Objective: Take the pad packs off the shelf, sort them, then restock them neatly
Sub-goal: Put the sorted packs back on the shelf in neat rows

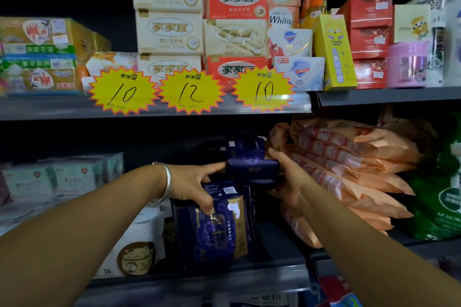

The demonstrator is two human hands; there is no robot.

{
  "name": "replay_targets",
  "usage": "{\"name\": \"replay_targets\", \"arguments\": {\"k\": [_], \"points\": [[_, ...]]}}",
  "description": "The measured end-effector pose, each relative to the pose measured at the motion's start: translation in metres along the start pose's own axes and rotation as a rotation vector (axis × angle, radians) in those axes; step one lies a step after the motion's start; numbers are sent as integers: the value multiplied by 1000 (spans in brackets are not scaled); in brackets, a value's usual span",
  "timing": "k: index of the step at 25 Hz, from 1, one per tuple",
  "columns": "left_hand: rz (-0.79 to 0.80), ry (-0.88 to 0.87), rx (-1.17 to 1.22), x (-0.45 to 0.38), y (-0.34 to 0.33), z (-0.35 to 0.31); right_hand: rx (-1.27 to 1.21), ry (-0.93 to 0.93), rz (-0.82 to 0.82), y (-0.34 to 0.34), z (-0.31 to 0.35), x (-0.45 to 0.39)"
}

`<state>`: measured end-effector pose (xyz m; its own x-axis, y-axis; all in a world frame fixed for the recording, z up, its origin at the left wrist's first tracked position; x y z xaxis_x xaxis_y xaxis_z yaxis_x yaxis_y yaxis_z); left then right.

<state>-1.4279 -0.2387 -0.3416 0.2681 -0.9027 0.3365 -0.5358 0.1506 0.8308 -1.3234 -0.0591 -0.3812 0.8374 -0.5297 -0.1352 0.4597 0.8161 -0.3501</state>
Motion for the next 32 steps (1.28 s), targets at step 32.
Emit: {"name": "replay_targets", "arguments": {"k": [32], "points": [[-239,1,-8,5,24,16,180,-192,137,26,-9,25]]}}
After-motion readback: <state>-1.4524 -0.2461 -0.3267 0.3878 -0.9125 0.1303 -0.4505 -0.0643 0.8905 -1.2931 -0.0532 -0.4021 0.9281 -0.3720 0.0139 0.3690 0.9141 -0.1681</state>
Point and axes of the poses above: each hand's wrist, its own x-axis away from the middle knuckle, its own y-axis out of the back of the hand, z = x × y, the point moved 6 cm from there along -x, towards the middle knuckle, and after that the axes turned 12 degrees about z, right-handed, at the moved point
